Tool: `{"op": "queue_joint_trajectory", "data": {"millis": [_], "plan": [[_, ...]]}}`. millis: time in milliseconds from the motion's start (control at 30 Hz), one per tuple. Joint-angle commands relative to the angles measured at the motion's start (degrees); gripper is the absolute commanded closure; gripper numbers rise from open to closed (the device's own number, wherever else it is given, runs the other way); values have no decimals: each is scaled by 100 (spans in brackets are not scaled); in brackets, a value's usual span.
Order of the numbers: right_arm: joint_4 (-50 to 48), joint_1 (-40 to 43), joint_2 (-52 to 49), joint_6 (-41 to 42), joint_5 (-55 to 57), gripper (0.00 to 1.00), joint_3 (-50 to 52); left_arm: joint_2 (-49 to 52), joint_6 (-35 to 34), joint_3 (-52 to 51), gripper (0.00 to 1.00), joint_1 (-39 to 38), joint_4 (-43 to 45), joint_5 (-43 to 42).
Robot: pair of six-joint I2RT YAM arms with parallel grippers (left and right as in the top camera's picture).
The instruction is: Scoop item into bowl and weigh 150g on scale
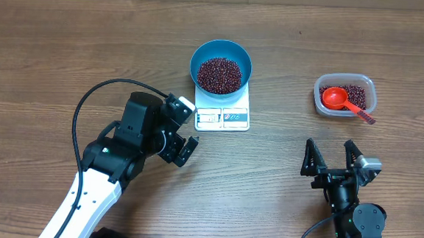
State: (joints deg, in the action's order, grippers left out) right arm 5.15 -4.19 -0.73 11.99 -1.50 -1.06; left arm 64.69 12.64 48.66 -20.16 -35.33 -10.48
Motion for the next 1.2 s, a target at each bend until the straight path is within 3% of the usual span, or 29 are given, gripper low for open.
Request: {"op": "queue_joint_trajectory", "data": {"millis": [0,1167], "plan": [[-35,-35,57,13,39,0,61,26,131,-17,0,-11,-2,-50],[-35,-35,57,11,39,0,61,-387,131,-20,0,2,-59,66]]}}
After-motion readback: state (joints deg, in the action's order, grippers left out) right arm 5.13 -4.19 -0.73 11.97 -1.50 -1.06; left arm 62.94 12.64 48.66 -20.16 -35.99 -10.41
